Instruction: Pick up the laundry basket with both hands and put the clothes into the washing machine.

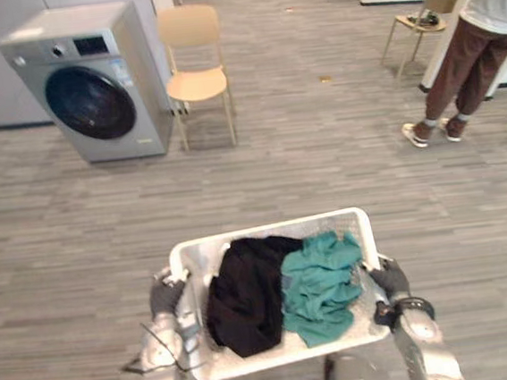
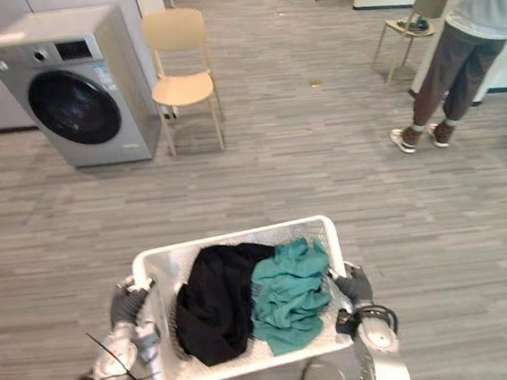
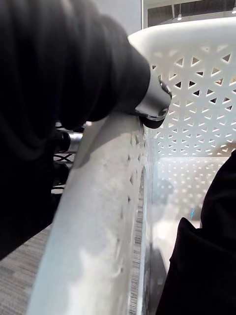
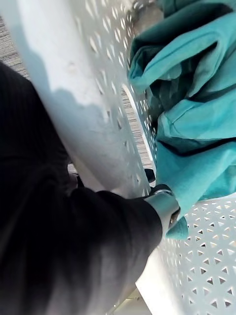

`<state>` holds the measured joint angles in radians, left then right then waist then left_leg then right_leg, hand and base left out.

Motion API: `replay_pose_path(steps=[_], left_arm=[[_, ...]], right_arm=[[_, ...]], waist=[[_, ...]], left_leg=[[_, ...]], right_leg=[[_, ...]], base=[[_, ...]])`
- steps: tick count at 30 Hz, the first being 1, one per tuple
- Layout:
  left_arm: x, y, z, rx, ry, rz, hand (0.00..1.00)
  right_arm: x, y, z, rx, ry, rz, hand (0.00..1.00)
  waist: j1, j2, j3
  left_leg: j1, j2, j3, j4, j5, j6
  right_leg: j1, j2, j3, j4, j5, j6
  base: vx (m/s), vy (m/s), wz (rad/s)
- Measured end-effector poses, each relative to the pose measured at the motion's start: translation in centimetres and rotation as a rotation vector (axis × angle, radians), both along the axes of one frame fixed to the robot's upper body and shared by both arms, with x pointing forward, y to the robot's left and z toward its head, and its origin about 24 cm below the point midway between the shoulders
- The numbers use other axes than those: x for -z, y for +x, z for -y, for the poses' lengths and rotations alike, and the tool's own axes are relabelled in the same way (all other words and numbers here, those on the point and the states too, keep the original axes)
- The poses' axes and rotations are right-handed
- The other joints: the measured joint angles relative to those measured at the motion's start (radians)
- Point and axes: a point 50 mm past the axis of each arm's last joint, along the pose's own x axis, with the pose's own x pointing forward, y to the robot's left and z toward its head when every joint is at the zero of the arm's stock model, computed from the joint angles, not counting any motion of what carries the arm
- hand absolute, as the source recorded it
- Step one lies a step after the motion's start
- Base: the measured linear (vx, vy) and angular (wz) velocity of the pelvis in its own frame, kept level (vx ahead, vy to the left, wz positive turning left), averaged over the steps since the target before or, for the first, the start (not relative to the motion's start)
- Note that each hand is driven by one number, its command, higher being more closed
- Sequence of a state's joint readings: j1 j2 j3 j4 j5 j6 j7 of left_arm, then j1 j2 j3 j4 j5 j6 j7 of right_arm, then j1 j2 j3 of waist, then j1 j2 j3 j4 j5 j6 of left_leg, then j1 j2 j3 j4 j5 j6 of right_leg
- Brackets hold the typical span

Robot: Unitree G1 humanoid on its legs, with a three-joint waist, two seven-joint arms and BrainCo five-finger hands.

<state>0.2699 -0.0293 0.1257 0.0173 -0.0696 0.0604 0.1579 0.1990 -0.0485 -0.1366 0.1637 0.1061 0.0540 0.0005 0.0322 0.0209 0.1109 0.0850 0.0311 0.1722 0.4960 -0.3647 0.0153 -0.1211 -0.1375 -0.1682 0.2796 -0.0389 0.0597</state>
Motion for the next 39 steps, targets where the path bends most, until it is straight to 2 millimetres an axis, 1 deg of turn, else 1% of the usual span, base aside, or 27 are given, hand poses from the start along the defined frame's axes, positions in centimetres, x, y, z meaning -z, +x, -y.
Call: replay_pose_path(steps=[1,2,3,4,5,6,7,8,9,14,19,21,22,23,25,26,27,29,30,31,32,33,34,36,37,38,39], left_arm=[[0.0,0.1,0.3,0.019,-0.001,0.001,1.0],[-0.2,0.3,0.5,0.024,-0.001,0.014,1.0],[-0.3,0.4,0.5,0.023,-0.001,0.019,1.0],[-0.2,0.3,0.4,0.018,-0.001,0.016,1.0],[0.0,0.1,0.3,0.009,-0.004,0.009,1.0],[-0.1,0.1,0.2,0.013,0.002,0.009,1.0],[-0.1,0.1,0.1,0.016,0.009,0.01,1.0],[-0.2,0.1,-0.1,0.019,0.019,0.01,1.0],[-0.1,-0.2,0.0,0.037,0.029,0.004,1.0],[-0.1,-0.2,0.0,0.037,0.029,0.004,1.0],[-0.1,-0.3,0.0,0.032,0.024,0.001,1.0],[0.0,-0.3,0.0,0.029,0.012,0.004,1.0],[0.0,-0.3,0.1,0.024,-0.003,0.008,1.0],[0.0,-0.3,0.3,0.012,-0.039,0.014,1.0],[0.2,-0.5,0.5,-0.015,-0.082,0.016,1.0],[0.3,-0.6,0.5,-0.029,-0.103,0.017,1.0],[0.2,-0.5,0.3,-0.038,-0.101,0.022,1.0],[-0.1,-0.1,0.1,-0.025,-0.081,0.034,1.0],[-0.2,-0.1,-0.2,-0.023,-0.065,0.03,1.0],[-0.2,0.0,-0.4,-0.019,-0.05,0.028,1.0],[-0.3,0.0,-0.5,-0.02,-0.045,0.025,1.0],[-0.3,0.0,-0.5,-0.022,-0.04,0.022,1.0],[-0.3,0.1,-0.5,-0.02,-0.041,0.026,1.0],[-0.7,0.8,-0.3,-0.013,-0.042,0.049,1.0],[-1.2,1.5,0.0,0.001,-0.045,0.072,1.0],[-1.5,2.0,0.4,0.016,-0.043,0.088,1.0],[-1.6,2.2,0.6,0.02,-0.046,0.095,1.0]], right_arm=[[-0.1,0.0,0.3,0.012,-0.002,0.002,1.0],[-0.3,0.4,0.4,0.017,-0.006,0.016,1.0],[-0.4,0.5,0.4,0.016,-0.007,0.022,1.0],[-0.2,0.5,0.3,0.014,-0.002,0.014,1.0],[0.0,0.1,0.3,0.018,0.0,0.002,1.0],[0.2,-0.2,0.2,0.015,0.006,-0.008,1.0],[0.3,-0.2,0.1,0.013,0.01,-0.009,1.0],[0.3,-0.1,-0.1,0.012,0.016,-0.007,1.0],[2.0,-1.1,-0.3,0.041,0.05,-0.08,1.0],[2.0,-1.1,-0.3,0.042,0.05,-0.081,1.0],[2.1,-1.3,0.1,0.061,0.047,-0.085,1.0],[2.2,-1.3,0.1,0.068,0.049,-0.092,1.0],[2.2,-1.1,0.2,0.073,0.048,-0.088,1.0],[1.9,-0.7,0.4,0.079,0.039,-0.074,1.0],[1.8,-0.2,0.5,0.076,0.033,-0.068,1.0],[1.9,-0.2,0.4,0.076,0.036,-0.075,1.0],[1.9,-0.2,0.1,0.079,0.048,-0.075,1.0],[2.0,-0.2,-0.2,0.086,0.061,-0.073,1.0],[2.1,-0.3,-0.5,0.092,0.073,-0.08,1.0],[2.3,-0.6,-0.6,0.096,0.082,-0.088,1.0],[2.4,-0.7,-0.7,0.097,0.085,-0.091,1.0],[2.4,-0.7,-0.8,0.095,0.087,-0.093,1.0],[2.2,-0.5,-0.7,0.095,0.085,-0.084,1.0],[1.6,-0.3,-0.5,0.102,0.078,-0.055,1.0],[1.1,-0.1,-0.1,0.116,0.073,-0.032,1.0],[0.8,0.0,0.2,0.129,0.066,-0.014,1.0],[0.6,0.0,0.3,0.133,0.062,-0.006,1.0]], waist=[[0.011,-0.008,-0.004],[0.01,-0.01,-0.009],[0.01,-0.01,-0.009],[0.011,-0.017,-0.013],[0.009,-0.018,-0.019],[0.006,-0.018,-0.02],[0.006,-0.028,-0.025],[0.007,-0.031,-0.028],[-0.014,-0.013,-0.059],[-0.014,-0.013,-0.059],[-0.013,-0.012,-0.058],[-0.016,-0.01,-0.05],[-0.015,-0.003,-0.038],[-0.014,0.022,-0.02],[-0.005,0.046,0.001],[0.001,0.053,0.004],[0.006,0.047,0.013],[-0.007,0.029,0.058],[-0.019,0.02,0.075],[-0.025,0.015,0.082],[-0.028,0.014,0.083],[-0.033,0.019,0.085],[-0.041,0.017,0.083],[-0.05,0.03,0.086],[-0.061,0.037,0.088],[-0.076,0.048,0.095],[-0.082,0.046,0.093]], left_leg=[[-0.019,0.004,-0.007,-0.014,-0.01,0.0],[-0.044,0.01,-0.032,-0.08,-0.005,-0.008],[-0.042,0.024,-0.037,-0.148,0.015,-0.029],[-0.015,0.023,-0.014,-0.209,0.076,-0.032],[-0.007,0.017,-0.017,-0.214,0.083,-0.037],[-0.007,0.006,-0.019,-0.207,0.083,-0.037],[-0.007,-0.001,-0.02,-0.205,0.083,-0.037],[-0.009,-0.013,-0.02,-0.204,0.083,-0.037],[-0.089,0.019,-0.077,-0.216,0.11,-0.039],[-0.089,0.019,-0.077,-0.216,0.111,-0.039],[-0.104,0.02,-0.079,-0.213,0.119,-0.042],[-0.132,0.028,-0.077,-0.162,0.114,-0.047],[-0.152,0.041,-0.067,-0.12,0.094,-0.046],[-0.185,0.076,-0.043,-0.051,0.047,-0.037],[-0.208,0.105,-0.022,0.022,0.006,-0.035],[-0.221,0.109,-0.007,0.045,-0.02,-0.037],[-0.221,0.099,0.04,0.043,-0.032,-0.021],[-0.19,0.068,0.066,0.043,-0.046,0.002],[-0.173,0.059,0.07,0.043,-0.056,0.01],[-0.146,0.059,0.07,0.032,-0.061,0.022],[-0.134,0.059,0.07,0.02,-0.059,0.027],[-0.118,0.059,0.07,-0.008,-0.059,0.027],[-0.095,0.065,0.065,-0.043,-0.056,0.022],[-0.067,0.086,0.06,-0.095,-0.051,0.007],[-0.045,0.105,0.051,-0.132,-0.042,-0.016],[-0.003,0.115,0.04,-0.179,-0.033,-0.042],[0.022,0.121,0.033,-0.2,-0.032,-0.063]], right_leg=[[0.026,-0.003,0.01,-0.057,0.021,0.003],[0.037,-0.01,0.018,-0.098,0.043,0.013],[0.041,-0.009,0.018,-0.113,0.052,0.018],[0.059,-0.007,0.029,-0.144,0.063,0.031],[0.088,-0.006,0.034,-0.19,0.096,0.038],[0.111,-0.013,0.034,-0.23,0.116,0.033],[0.117,-0.019,0.034,-0.243,0.121,0.037],[0.118,-0.028,0.034,-0.255,0.125,0.041],[0.154,-0.033,0.041,-0.268,0.066,0.057],[0.154,-0.034,0.039,-0.269,0.066,0.058],[0.151,-0.039,0.023,-0.286,0.088,0.058],[0.151,-0.042,0.001,-0.285,0.091,0.061],[0.151,-0.036,-0.002,-0.284,0.093,0.063],[0.15,-0.015,-0.01,-0.284,0.094,0.064],[0.146,0.002,0.007,-0.286,0.1,0.074],[0.131,-0.003,0.004,-0.273,0.085,0.075],[0.057,-0.056,-0.028,-0.149,0.032,0.068],[-0.036,-0.122,-0.033,0.091,-0.053,-0.037],[-0.091,-0.148,-0.037,0.233,-0.063,-0.065],[-0.142,-0.16,-0.055,0.349,-0.074,-0.071],[-0.162,-0.159,-0.064,0.391,-0.091,-0.064],[-0.182,-0.153,-0.081,0.418,-0.115,-0.037],[-0.198,-0.127,-0.104,0.395,-0.134,-0.013],[-0.235,-0.067,-0.121,0.286,-0.131,-0.013],[-0.265,-0.023,-0.12,0.191,-0.113,-0.01],[-0.283,0.009,-0.111,0.068,-0.06,-0.006],[-0.288,0.024,-0.101,0.014,-0.022,-0.004]], base=[[0.26,0.052,-0.2],[0.22,0.052,-0.2],[0.18,0.08,-0.24],[0.16,0.122,-0.26],[0.16,0.182,-0.22],[0.15,0.202,-0.11],[0.11,0.177,-0.09],[0.08,0.104,-0.07],[0.03,0.034,-0.04],[0.0,0.0,0.0],[-0.01,-0.001,0.03],[-0.04,-0.005,0.12],[-0.09,0.0,0.04],[-0.11,0.01,-0.08],[-0.11,0.04,-0.32],[-0.16,0.143,-0.62],[-0.14,0.188,-0.57],[-0.02,0.147,-0.31],[0.13,0.059,-0.08],[0.19,0.016,-0.08],[0.21,-0.005,-0.09],[0.31,-0.054,-0.09],[0.39,-0.089,-0.04],[0.41,-0.115,0.07],[0.47,-0.144,0.32],[0.51,-0.166,0.4],[0.57,-0.21,0.44]])
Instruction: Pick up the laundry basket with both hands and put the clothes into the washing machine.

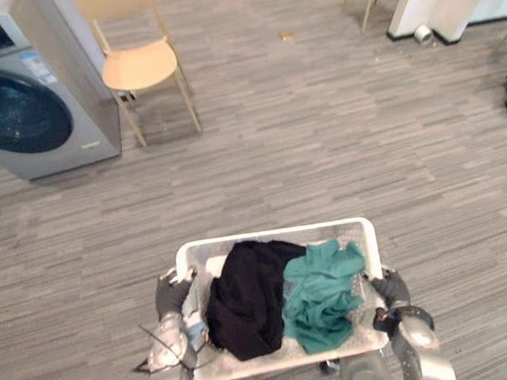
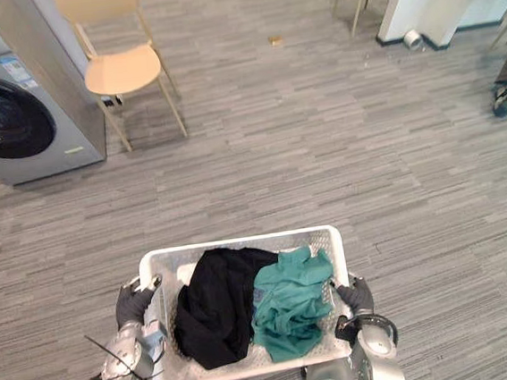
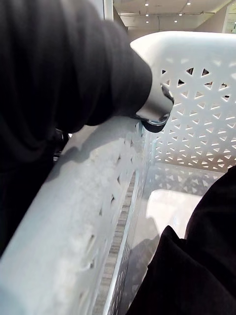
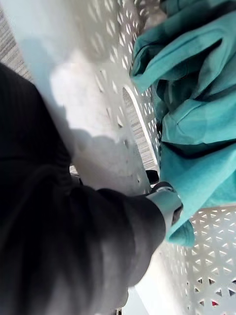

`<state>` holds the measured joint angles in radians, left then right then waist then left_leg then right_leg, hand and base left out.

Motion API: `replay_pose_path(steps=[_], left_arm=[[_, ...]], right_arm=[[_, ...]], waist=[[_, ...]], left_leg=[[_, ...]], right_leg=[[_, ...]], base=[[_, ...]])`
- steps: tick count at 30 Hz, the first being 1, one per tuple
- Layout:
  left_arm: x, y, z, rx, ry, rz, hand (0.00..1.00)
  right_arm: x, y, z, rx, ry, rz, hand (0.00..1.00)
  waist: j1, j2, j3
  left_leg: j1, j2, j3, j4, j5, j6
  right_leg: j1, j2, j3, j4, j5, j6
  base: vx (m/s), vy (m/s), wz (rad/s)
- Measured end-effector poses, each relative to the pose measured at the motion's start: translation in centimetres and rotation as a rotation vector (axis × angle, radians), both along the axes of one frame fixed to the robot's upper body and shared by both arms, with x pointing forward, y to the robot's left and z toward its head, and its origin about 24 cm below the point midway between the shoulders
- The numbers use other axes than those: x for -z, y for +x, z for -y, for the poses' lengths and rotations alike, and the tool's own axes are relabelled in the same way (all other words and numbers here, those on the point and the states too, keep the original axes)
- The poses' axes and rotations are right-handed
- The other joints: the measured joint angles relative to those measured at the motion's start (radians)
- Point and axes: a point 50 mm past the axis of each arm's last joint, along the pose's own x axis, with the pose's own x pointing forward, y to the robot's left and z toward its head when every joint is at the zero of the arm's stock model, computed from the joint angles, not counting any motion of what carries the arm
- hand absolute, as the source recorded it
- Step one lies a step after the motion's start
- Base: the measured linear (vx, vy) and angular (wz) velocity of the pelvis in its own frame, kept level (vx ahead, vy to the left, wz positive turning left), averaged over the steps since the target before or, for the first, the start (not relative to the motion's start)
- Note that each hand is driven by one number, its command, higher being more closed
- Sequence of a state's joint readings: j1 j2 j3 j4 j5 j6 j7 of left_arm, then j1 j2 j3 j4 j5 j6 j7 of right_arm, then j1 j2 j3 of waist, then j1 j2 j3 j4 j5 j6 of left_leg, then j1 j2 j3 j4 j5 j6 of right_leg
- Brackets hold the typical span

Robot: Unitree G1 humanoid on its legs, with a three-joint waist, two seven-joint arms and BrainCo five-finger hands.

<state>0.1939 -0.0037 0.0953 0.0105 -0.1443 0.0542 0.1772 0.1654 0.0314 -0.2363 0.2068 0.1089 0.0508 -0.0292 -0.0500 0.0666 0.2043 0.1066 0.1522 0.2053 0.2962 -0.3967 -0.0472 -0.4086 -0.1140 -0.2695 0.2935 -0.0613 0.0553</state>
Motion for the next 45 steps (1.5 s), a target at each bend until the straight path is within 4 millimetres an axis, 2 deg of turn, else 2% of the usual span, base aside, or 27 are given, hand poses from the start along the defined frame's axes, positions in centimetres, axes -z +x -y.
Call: replay_pose_path(steps=[1,2,3,4,6,9,10,12,17,19,20,23,25,26,27,28,29,32,34,36,38,39,40,42,43,44,45], left_arm=[[-0.1,0.2,0.1,0.001,-0.003,0.008,1.0],[0.0,0.3,0.2,-0.002,-0.007,0.004,1.0],[0.4,0.4,0.6,-0.013,-0.028,-0.009,1.0],[0.4,0.5,0.6,-0.018,-0.03,-0.008,1.0],[0.6,0.5,0.9,-0.02,-0.045,-0.015,1.0],[1.3,-0.1,1.2,-0.022,-0.065,-0.041,1.0],[1.3,-0.2,1.2,-0.019,-0.065,-0.041,1.0],[1.4,-0.4,1.1,-0.021,-0.075,-0.036,1.0],[1.5,-0.6,0.8,-0.036,-0.079,-0.038,1.0],[1.4,-0.6,0.7,-0.038,-0.078,-0.034,1.0],[1.3,-0.6,0.7,-0.039,-0.078,-0.032,1.0],[0.9,-0.6,0.4,-0.062,-0.076,-0.01,1.0],[0.6,-0.5,0.1,-0.071,-0.072,0.0,1.0],[0.5,-0.6,-0.2,-0.083,-0.068,0.004,1.0],[0.4,-0.6,-0.5,-0.09,-0.059,0.006,1.0],[0.5,-0.7,-0.6,-0.093,-0.058,0.002,1.0],[0.7,-1.1,-0.7,-0.102,-0.058,-0.009,1.0],[1.0,-1.9,-1.2,-0.119,-0.032,-0.033,1.0],[1.1,-2.1,-1.3,-0.11,-0.005,-0.044,1.0],[1.0,-2.0,-1.0,-0.094,-0.005,-0.041,1.0],[0.6,-1.8,-0.9,-0.089,-0.003,-0.023,1.0],[0.6,-1.8,-0.9,-0.087,-0.002,-0.022,1.0],[0.8,-2.0,-0.6,-0.082,0.0,-0.034,1.0],[0.8,-1.8,0.0,-0.066,-0.008,-0.036,1.0],[0.6,-1.4,0.1,-0.074,-0.006,-0.023,1.0],[0.6,-1.4,0.1,-0.074,-0.006,-0.023,1.0],[0.7,-1.7,0.0,-0.075,-0.006,-0.03,1.0]], right_arm=[[-0.1,0.0,0.0,0.008,-0.003,0.005,1.0],[-0.1,0.0,0.1,0.01,-0.007,0.005,1.0],[-0.5,0.4,0.5,0.001,-0.031,0.014,1.0],[-0.6,0.5,0.7,-0.002,-0.038,0.016,1.0],[-0.8,0.6,1.0,-0.016,-0.051,0.021,1.0],[-1.3,0.8,1.6,-0.032,-0.084,0.036,1.0],[-1.4,0.9,1.5,-0.038,-0.086,0.038,1.0],[-1.6,1.1,1.6,-0.044,-0.095,0.048,1.0],[-1.6,1.2,1.3,-0.055,-0.087,0.045,1.0],[-1.6,1.2,1.3,-0.055,-0.087,0.046,1.0],[-1.6,1.2,1.3,-0.055,-0.086,0.048,1.0],[-1.4,1.3,0.6,-0.052,-0.06,0.05,1.0],[-1.4,1.4,0.3,-0.053,-0.05,0.054,1.0],[-1.3,1.4,-0.1,-0.053,-0.038,0.055,1.0],[-1.3,1.5,-0.4,-0.053,-0.029,0.057,1.0],[-1.3,1.5,-0.6,-0.053,-0.026,0.055,1.0],[-1.0,1.3,-0.8,-0.055,-0.023,0.045,1.0],[-0.2,0.8,-1.5,-0.068,-0.006,0.012,1.0],[0.3,-0.3,-1.8,-0.058,0.014,-0.014,1.0],[-0.1,-0.9,-1.4,-0.044,0.002,0.001,1.0],[-0.8,-1.5,-1.2,-0.031,-0.007,0.025,1.0],[-0.9,-1.7,-1.2,-0.029,-0.006,0.027,1.0],[-0.6,-2.3,-1.1,-0.024,-0.005,0.011,1.0],[-0.6,-2.6,-0.5,-0.013,-0.014,0.005,1.0],[-1.0,-2.3,-0.5,-0.014,-0.016,0.023,1.0],[-1.2,-2.3,-0.5,-0.015,-0.019,0.027,1.0],[-1.2,-2.6,-0.7,-0.016,-0.016,0.028,1.0]], waist=[[-0.008,0.002,0.001],[-0.018,0.012,0.0],[-0.013,0.063,0.004],[-0.015,0.065,0.005],[-0.007,0.067,0.005],[0.02,0.063,0.011],[0.025,0.059,0.015],[0.042,0.048,0.022],[0.072,0.039,0.037],[0.074,0.03,0.041],[0.077,0.032,0.04],[0.102,0.007,0.03],[0.108,-0.017,0.029],[0.117,-0.053,0.02],[0.116,-0.081,0.021],[0.113,-0.094,0.021],[0.102,-0.098,0.022],[0.078,-0.081,0.022],[0.032,-0.062,0.021],[0.025,-0.057,0.021],[0.022,-0.06,0.011],[0.02,-0.066,0.008],[0.005,-0.063,-0.012],[0.005,-0.01,-0.025],[0.006,0.01,-0.015],[0.007,0.018,-0.011],[0.017,0.033,-0.011]], left_leg=[[0.052,0.015,-0.009,-0.022,-0.016,-0.047],[0.085,0.04,-0.017,-0.012,-0.037,-0.083],[0.084,0.1,-0.023,0.059,-0.029,-0.102],[0.058,0.115,-0.032,0.139,-0.008,-0.108],[-0.086,0.196,-0.058,0.531,0.227,0.036],[-0.251,0.305,0.035,0.867,0.212,0.073],[-0.273,0.307,0.049,0.893,0.207,0.081],[-0.359,0.288,0.1,0.867,0.186,0.068],[-0.497,0.195,0.204,0.405,0.188,0.025],[-0.522,0.118,0.167,0.118,0.248,-0.056],[-0.527,0.109,0.155,0.065,0.255,-0.066],[-0.546,0.07,0.154,0.112,0.388,0.011],[-0.561,0.05,0.16,0.23,0.355,0.077],[-0.543,0.018,0.178,0.282,0.285,0.1],[-0.512,-0.014,0.191,0.313,0.232,0.117],[-0.474,-0.043,0.192,0.324,0.181,0.135],[-0.411,-0.072,0.185,0.319,0.128,0.144],[-0.234,-0.119,0.137,0.212,0.081,0.155],[-0.118,-0.127,0.079,0.121,0.085,0.148],[-0.03,-0.139,0.045,0.054,0.075,0.13],[0.079,-0.141,0.025,-0.009,0.035,0.059],[0.11,-0.145,0.015,-0.018,0.022,0.037],[0.166,-0.133,-0.034,0.003,0.002,0.007],[0.15,-0.077,-0.046,0.126,0.015,-0.008],[0.061,-0.025,-0.031,0.395,0.133,-0.009],[0.016,0.006,-0.024,0.523,0.248,-0.008],[-0.067,0.086,-0.006,0.74,0.38,-0.008]], right_leg=[[-0.007,0.024,0.024,-0.057,0.087,-0.007],[-0.004,0.044,0.053,-0.009,0.189,-0.062],[-0.019,0.074,0.026,0.116,0.093,-0.093],[-0.018,0.073,0.017,0.168,0.037,-0.095],[0.074,0.09,-0.018,0.194,-0.064,-0.135],[0.282,0.131,-0.02,0.031,-0.07,-0.141],[0.323,0.132,-0.019,-0.001,-0.07,-0.141],[0.444,0.133,-0.02,-0.106,-0.072,-0.138],[0.58,0.103,-0.053,-0.188,-0.126,-0.086],[0.634,0.065,-0.087,-0.189,-0.17,-0.024],[0.646,0.06,-0.089,-0.189,-0.184,-0.005],[0.679,-0.015,-0.088,-0.134,-0.246,0.085],[0.648,-0.082,-0.069,0.024,-0.252,0.096],[0.589,-0.146,-0.034,0.201,-0.237,0.097],[0.542,-0.2,0.001,0.355,-0.184,0.068],[0.494,-0.243,0.024,0.505,-0.079,-0.014],[0.418,-0.262,0.078,0.679,-0.028,-0.045],[0.258,-0.177,0.104,0.818,-0.146,-0.042],[0.141,-0.063,0.1,0.68,-0.219,-0.047],[0.051,-0.014,0.079,0.46,-0.218,-0.035],[0.011,0.051,0.055,0.05,-0.072,-0.041],[0.008,0.061,0.053,-0.008,-0.02,-0.054],[0.023,0.077,0.079,0.021,0.155,-0.135],[0.032,0.091,0.044,0.118,0.097,-0.131],[0.069,0.101,0.026,0.187,0.012,-0.14],[0.107,0.111,0.027,0.186,-0.014,-0.142],[0.195,0.136,0.033,0.149,-0.051,-0.147]], base=[[0.61,-0.255,0.41],[0.73,-0.291,0.23],[0.61,-0.256,0.17],[0.63,-0.283,0.11],[0.62,-0.321,0.27],[0.55,-0.247,0.04],[0.53,-0.16,0.1],[0.5,-0.1,0.11],[0.38,0.056,0.2],[0.45,0.201,0.33],[0.55,0.311,0.11],[0.51,0.34,0.06],[0.58,0.401,0.19],[0.5,0.327,0.15],[0.63,0.387,0.26],[0.61,0.35,0.35],[0.72,0.363,0.37],[0.64,0.244,0.41],[0.71,0.143,0.93],[0.66,0.082,0.74],[0.71,0.041,0.68],[0.94,-0.023,0.91],[0.82,-0.038,0.75],[0.79,-0.045,0.43],[0.59,-0.045,0.11],[0.83,-0.091,-0.05],[0.53,-0.047,-0.17]])
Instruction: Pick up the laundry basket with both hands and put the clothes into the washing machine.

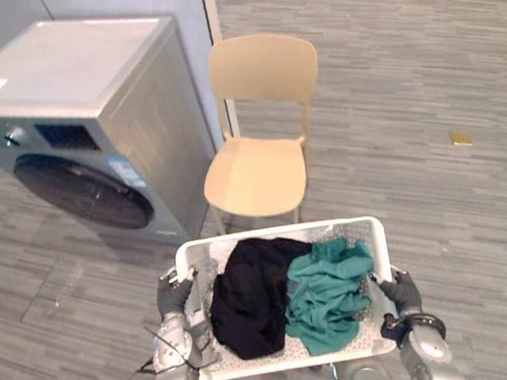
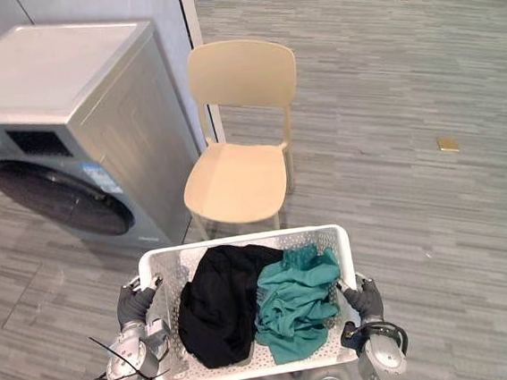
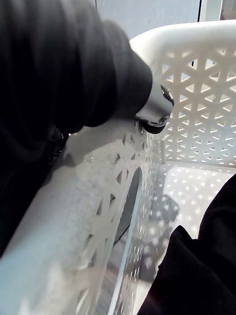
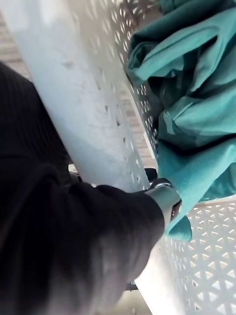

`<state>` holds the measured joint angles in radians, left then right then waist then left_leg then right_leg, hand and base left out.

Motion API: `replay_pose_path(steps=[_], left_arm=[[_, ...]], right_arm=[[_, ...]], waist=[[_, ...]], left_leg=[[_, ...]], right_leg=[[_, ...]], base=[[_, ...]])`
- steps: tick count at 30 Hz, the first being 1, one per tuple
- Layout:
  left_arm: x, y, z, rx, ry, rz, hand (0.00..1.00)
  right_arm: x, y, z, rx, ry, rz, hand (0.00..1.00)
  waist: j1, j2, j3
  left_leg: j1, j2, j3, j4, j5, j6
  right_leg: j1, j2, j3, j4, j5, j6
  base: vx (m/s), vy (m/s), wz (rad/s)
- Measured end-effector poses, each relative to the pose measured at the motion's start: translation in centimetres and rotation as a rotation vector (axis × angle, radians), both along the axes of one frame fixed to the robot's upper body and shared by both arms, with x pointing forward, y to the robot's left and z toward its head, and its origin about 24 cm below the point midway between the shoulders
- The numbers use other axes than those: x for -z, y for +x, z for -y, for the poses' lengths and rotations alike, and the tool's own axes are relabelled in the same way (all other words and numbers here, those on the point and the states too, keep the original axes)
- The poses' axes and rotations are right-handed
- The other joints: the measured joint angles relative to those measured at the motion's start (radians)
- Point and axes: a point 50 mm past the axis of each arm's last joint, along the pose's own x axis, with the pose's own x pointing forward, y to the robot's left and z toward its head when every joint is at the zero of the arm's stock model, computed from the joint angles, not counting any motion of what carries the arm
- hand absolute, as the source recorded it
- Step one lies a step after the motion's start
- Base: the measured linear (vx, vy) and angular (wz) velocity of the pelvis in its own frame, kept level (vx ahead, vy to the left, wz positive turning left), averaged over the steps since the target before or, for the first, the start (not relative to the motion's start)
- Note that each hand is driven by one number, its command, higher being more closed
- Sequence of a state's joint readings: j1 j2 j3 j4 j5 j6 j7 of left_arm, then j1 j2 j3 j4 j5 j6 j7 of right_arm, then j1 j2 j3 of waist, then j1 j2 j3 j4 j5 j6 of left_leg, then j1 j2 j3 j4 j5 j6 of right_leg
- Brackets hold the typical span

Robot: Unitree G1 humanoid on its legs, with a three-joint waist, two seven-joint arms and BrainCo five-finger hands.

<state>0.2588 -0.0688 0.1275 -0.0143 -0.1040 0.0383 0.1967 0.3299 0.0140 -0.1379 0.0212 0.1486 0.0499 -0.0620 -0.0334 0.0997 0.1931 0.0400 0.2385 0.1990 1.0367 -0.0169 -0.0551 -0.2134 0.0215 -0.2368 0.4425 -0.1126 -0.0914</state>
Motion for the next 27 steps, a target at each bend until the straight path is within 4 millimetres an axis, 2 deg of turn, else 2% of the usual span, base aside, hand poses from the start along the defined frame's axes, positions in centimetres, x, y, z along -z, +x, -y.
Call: replay_pose_path(steps=[1,2,3,4,6,7,8,9,10,11,12,13,14,16,18,21,22,24,26,27], left_arm=[[0.1,-0.1,0.0,0.001,-0.002,-0.003,1.0],[-0.2,-0.1,0.0,0.003,0.0,0.009,1.0],[-0.4,0.0,0.0,0.006,0.005,0.019,1.0],[-0.5,0.1,0.0,0.01,0.006,0.025,1.0],[-0.7,0.2,0.1,0.023,0.002,0.038,1.0],[-0.7,0.2,0.1,0.023,0.001,0.036,1.0],[-0.6,0.1,0.1,0.024,-0.001,0.032,1.0],[-0.6,0.1,0.2,0.025,-0.003,0.032,1.0],[-0.6,0.1,0.2,0.025,-0.004,0.034,1.0],[-0.6,0.1,0.3,0.029,-0.005,0.034,1.0],[-0.6,0.4,0.3,0.028,-0.004,0.033,1.0],[-0.7,0.3,0.2,0.026,0.004,0.035,1.0],[-0.8,0.3,0.0,0.029,0.015,0.036,1.0],[-0.7,0.2,0.1,0.029,0.01,0.033,1.0],[-0.7,0.2,0.0,0.026,0.014,0.036,1.0],[-0.4,0.2,-0.6,0.017,0.026,0.024,1.0],[-0.2,0.5,-0.8,0.023,0.033,0.016,1.0],[0.3,1.0,-0.8,0.035,0.038,-0.006,1.0],[0.3,1.8,-0.3,0.055,0.028,-0.001,1.0],[-0.1,2.5,-0.1,0.068,0.029,0.019,1.0]], right_arm=[[0.0,-0.2,0.1,0.009,0.002,0.0,1.0],[0.0,-0.2,-0.1,0.02,0.011,0.002,1.0],[-0.1,-0.2,-0.2,0.033,0.013,0.007,1.0],[-0.2,-0.2,-0.1,0.036,0.011,0.013,1.0],[-0.6,0.0,-0.1,0.037,0.006,0.031,1.0],[-0.6,0.0,-0.1,0.036,0.007,0.03,1.0],[-0.5,-0.1,0.0,0.037,0.008,0.025,1.0],[-0.6,-0.1,0.1,0.037,0.007,0.025,1.0],[-0.6,-0.1,0.1,0.035,0.005,0.025,1.0],[-0.6,-0.3,0.3,0.035,-0.001,0.022,1.0],[-0.2,-0.3,-0.2,0.048,0.025,0.007,1.0],[-0.1,-0.4,-0.4,0.053,0.031,0.008,1.0],[-0.4,-0.4,-0.3,0.05,0.027,0.019,1.0],[-0.5,-0.3,-0.4,0.047,0.019,0.023,1.0],[-0.7,0.0,-0.4,0.042,0.015,0.03,1.0],[-0.4,1.4,-0.4,0.012,0.004,0.03,1.0],[-0.1,2.3,-0.4,-0.003,0.0,0.021,1.0],[0.1,3.2,-0.2,-0.016,-0.021,0.01,1.0],[-0.3,3.6,0.5,-0.011,-0.043,0.021,1.0],[-0.8,4.4,1.0,-0.011,-0.059,0.045,1.0]], waist=[[0.0,0.011,-0.001],[0.007,0.009,0.0],[0.022,-0.006,0.002],[0.025,-0.01,0.005],[0.056,-0.021,0.011],[0.059,-0.028,0.015],[0.062,-0.038,0.021],[0.062,-0.033,0.019],[0.067,-0.029,0.016],[0.073,-0.004,0.001],[0.069,-0.041,-0.002],[0.067,-0.064,-0.007],[0.073,-0.092,-0.007],[0.079,-0.118,-0.019],[0.078,-0.125,-0.022],[0.075,-0.121,-0.021],[0.069,-0.116,-0.017],[0.045,-0.108,-0.012],[0.045,-0.102,0.008],[0.045,-0.103,0.028]], left_leg=[[-0.037,0.047,0.011,0.097,-0.021,0.021],[-0.115,0.104,0.037,0.204,-0.062,0.061],[-0.188,0.121,0.063,0.221,-0.099,0.089],[-0.222,0.128,0.071,0.207,-0.121,0.091],[-0.31,0.129,0.075,0.002,-0.193,0.072],[-0.313,0.12,0.069,-0.084,-0.203,0.06],[-0.321,0.09,0.028,-0.253,-0.201,0.053],[-0.303,0.053,-0.049,-0.444,-0.183,0.03],[-0.291,0.038,-0.08,-0.54,-0.157,0.005],[-0.266,0.04,-0.13,-0.66,-0.029,-0.05],[-0.267,0.016,-0.103,-0.615,-0.055,-0.053],[-0.272,0.003,-0.082,-0.603,-0.072,-0.038],[-0.274,-0.009,-0.045,-0.572,-0.107,-0.022],[-0.277,-0.008,0.022,-0.512,-0.173,0.0],[-0.257,-0.007,0.084,-0.493,-0.209,0.015],[-0.218,-0.003,0.171,-0.526,-0.215,0.023],[-0.213,0.003,0.19,-0.538,-0.212,0.028],[-0.217,0.001,0.19,-0.547,-0.207,0.031],[-0.223,-0.013,0.181,-0.553,-0.198,0.032],[-0.241,-0.024,0.174,-0.565,-0.181,0.036]], right_leg=[[0.048,0.018,0.001,-0.026,-0.009,-0.002],[0.131,0.036,0.022,-0.078,-0.019,-0.001],[0.196,0.031,0.054,-0.131,-0.025,0.004],[0.22,0.027,0.068,-0.155,-0.025,0.004],[0.276,-0.003,0.131,-0.191,-0.035,0.022],[0.286,-0.014,0.145,-0.19,-0.042,0.033],[0.304,-0.04,0.174,-0.188,-0.059,0.062],[0.312,-0.058,0.198,-0.185,-0.075,0.087],[0.313,-0.062,0.212,-0.181,-0.086,0.105],[0.314,-0.063,0.241,-0.179,-0.123,0.166],[0.319,-0.103,0.265,-0.181,-0.137,0.189],[0.315,-0.124,0.267,-0.186,-0.13,0.196],[0.31,-0.152,0.274,-0.193,-0.113,0.218],[0.284,-0.183,0.312,-0.193,-0.091,0.252],[0.254,-0.205,0.343,-0.176,-0.074,0.278],[0.169,-0.228,0.309,-0.12,-0.021,0.283],[0.134,-0.232,0.255,-0.093,0.002,0.277],[0.126,-0.238,0.186,-0.1,0.019,0.262],[0.143,-0.246,0.16,-0.135,0.019,0.262],[0.137,-0.251,0.147,-0.154,0.019,0.262]], base=[[0.78,-0.034,-0.32],[0.62,0.03,-0.41],[0.6,0.038,-0.5],[0.56,0.071,-0.64],[0.48,0.15,-0.8],[0.41,0.245,-0.73],[0.37,0.334,-0.64],[0.35,0.368,-0.68],[0.31,0.421,-0.88],[0.31,0.491,-0.82],[0.3,0.472,-0.68],[0.23,0.364,-0.52],[0.17,0.263,-0.56],[0.17,0.315,-0.82],[0.12,0.277,-0.95],[0.04,0.214,-0.98],[-0.03,0.111,-0.58],[-0.03,0.075,-0.23],[-0.04,0.021,0.11],[-0.09,-0.011,0.23]])
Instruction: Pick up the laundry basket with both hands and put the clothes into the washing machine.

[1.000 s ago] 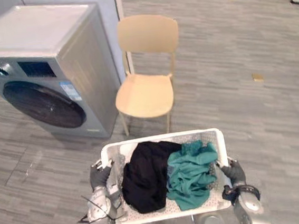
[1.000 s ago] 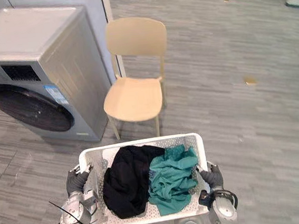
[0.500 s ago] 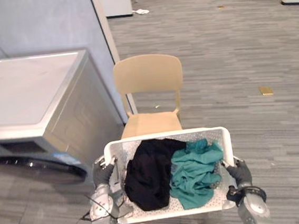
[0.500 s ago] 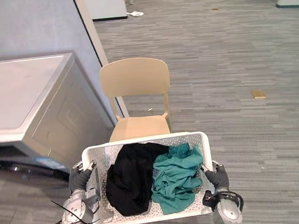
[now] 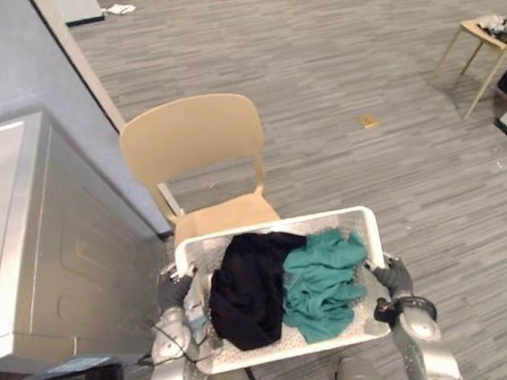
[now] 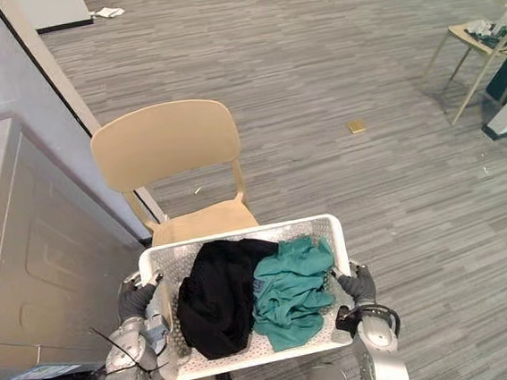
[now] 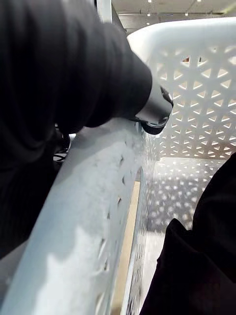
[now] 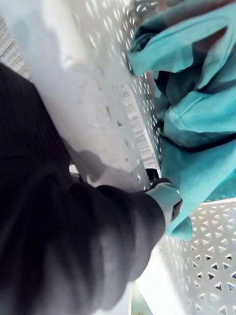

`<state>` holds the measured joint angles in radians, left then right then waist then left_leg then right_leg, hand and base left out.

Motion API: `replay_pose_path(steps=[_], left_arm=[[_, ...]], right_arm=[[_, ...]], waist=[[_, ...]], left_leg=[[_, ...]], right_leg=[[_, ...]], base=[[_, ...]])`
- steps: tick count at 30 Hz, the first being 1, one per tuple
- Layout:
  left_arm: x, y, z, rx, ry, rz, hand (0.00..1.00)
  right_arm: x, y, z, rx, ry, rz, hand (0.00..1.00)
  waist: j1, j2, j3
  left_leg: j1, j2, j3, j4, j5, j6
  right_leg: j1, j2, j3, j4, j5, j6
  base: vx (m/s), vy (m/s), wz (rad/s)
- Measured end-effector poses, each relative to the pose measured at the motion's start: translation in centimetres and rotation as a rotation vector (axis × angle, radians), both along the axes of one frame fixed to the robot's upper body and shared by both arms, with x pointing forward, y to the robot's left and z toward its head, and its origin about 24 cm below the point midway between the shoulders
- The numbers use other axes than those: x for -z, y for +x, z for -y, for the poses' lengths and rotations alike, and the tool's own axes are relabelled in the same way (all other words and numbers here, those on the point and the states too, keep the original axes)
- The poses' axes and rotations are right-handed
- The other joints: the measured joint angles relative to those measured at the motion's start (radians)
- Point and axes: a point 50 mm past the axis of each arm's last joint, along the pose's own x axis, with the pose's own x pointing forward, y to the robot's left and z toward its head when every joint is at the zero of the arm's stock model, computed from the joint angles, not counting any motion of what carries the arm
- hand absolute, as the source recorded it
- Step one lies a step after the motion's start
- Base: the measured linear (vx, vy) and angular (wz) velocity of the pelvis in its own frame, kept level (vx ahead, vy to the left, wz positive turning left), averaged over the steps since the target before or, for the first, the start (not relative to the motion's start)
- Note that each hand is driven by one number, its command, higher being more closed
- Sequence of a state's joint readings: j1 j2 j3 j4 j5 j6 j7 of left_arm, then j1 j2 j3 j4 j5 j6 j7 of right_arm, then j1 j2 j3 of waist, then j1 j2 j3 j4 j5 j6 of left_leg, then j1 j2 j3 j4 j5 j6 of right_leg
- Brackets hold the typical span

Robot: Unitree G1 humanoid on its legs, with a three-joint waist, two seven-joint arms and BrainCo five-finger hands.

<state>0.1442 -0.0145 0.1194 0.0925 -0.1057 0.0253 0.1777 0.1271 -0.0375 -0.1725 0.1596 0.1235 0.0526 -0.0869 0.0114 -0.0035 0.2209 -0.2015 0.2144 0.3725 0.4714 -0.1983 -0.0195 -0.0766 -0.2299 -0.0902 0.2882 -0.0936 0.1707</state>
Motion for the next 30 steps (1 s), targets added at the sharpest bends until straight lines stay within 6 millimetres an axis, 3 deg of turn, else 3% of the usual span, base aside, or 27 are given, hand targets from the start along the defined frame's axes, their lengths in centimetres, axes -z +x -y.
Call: replay_pose_path(steps=[3,8,9,11,13,14,16,18,23,30], left_arm=[[-1.7,2.6,0.3,0.019,0.018,0.073,1.0],[-4.7,7.2,0.3,0.046,0.083,0.161,1.0],[-6.2,8.9,0.1,0.058,0.118,0.197,1.0],[-7.8,10.5,-0.2,0.055,0.141,0.236,1.0],[-10.8,12.8,-0.3,0.056,0.155,0.307,1.0],[-11.0,12.9,-0.3,0.055,0.155,0.312,1.0],[-14.1,14.7,-1.0,0.034,0.19,0.382,1.0],[-15.1,14.9,-1.2,0.026,0.189,0.41,1.0],[-15.9,16.2,-1.5,0.006,0.197,0.396,1.0],[-21.4,17.8,-2.8,0.002,0.278,0.477,1.0]], right_arm=[[-2.3,3.5,0.6,-0.018,-0.035,0.089,1.0],[-7.3,8.7,1.5,-0.053,-0.109,0.241,1.0],[-9.4,10.3,1.6,-0.062,-0.128,0.3,1.0],[-11.8,11.8,1.5,-0.083,-0.157,0.361,1.0],[-14.9,13.8,1.6,-0.091,-0.189,0.427,1.0],[-15.1,13.9,1.6,-0.092,-0.192,0.431,1.0],[-18.7,15.8,1.1,-0.118,-0.23,0.501,1.0],[-20.1,16.2,0.9,-0.122,-0.247,0.536,1.0],[-21.2,17.0,0.7,-0.145,-0.296,0.536,1.0],[-23.3,17.6,-0.2,-0.165,-0.272,0.592,1.0]], waist=[[0.004,-0.015,0.044],[0.003,-0.005,0.141],[0.004,-0.009,0.166],[0.001,-0.014,0.186],[0.001,-0.014,0.199],[0.001,-0.014,0.199],[0.005,-0.014,0.225],[0.009,-0.013,0.226],[0.031,-0.013,0.246],[0.042,-0.013,0.284]], left_leg=[[-0.094,-0.025,-0.019,-0.053,0.062,-0.004],[-0.173,-0.042,-0.07,-0.145,0.168,-0.005],[-0.186,-0.043,-0.07,-0.176,0.201,-0.001],[-0.196,-0.048,-0.071,-0.204,0.227,0.003],[-0.214,-0.059,-0.077,-0.243,0.262,0.01],[-0.216,-0.059,-0.077,-0.246,0.265,0.012],[-0.227,-0.064,-0.092,-0.273,0.288,0.011],[-0.239,-0.069,-0.095,-0.289,0.3,0.011],[-0.257,-0.07,-0.104,-0.291,0.304,0.012],[-0.327,-0.04,-0.123,-0.259,0.303,0.011]], right_leg=[[-0.067,-0.011,-0.044,-0.061,0.0,0.0],[-0.138,0.009,-0.078,-0.099,0.052,-0.019],[-0.156,0.016,-0.078,-0.121,0.077,-0.023],[-0.17,0.018,-0.081,-0.136,0.096,-0.025],[-0.197,0.017,-0.089,-0.142,0.11,-0.025],[-0.199,0.017,-0.089,-0.142,0.111,-0.025],[-0.212,0.018,-0.103,-0.143,0.115,-0.025],[-0.231,0.018,-0.103,-0.143,0.116,-0.026],[-0.244,0.018,-0.11,-0.142,0.121,-0.029],[-0.296,0.035,-0.14,-0.129,0.14,-0.043]], base=[[-0.14,-0.086,0.21],[-0.15,-0.09,0.17],[-0.1,-0.048,-0.01],[-0.09,-0.021,0.01],[-0.07,0.004,0.08],[-0.04,0.003,0.14],[-0.04,-0.005,0.14],[-0.01,-0.006,0.07],[0.02,-0.004,0.04],[0.0,-0.01,0.02]])
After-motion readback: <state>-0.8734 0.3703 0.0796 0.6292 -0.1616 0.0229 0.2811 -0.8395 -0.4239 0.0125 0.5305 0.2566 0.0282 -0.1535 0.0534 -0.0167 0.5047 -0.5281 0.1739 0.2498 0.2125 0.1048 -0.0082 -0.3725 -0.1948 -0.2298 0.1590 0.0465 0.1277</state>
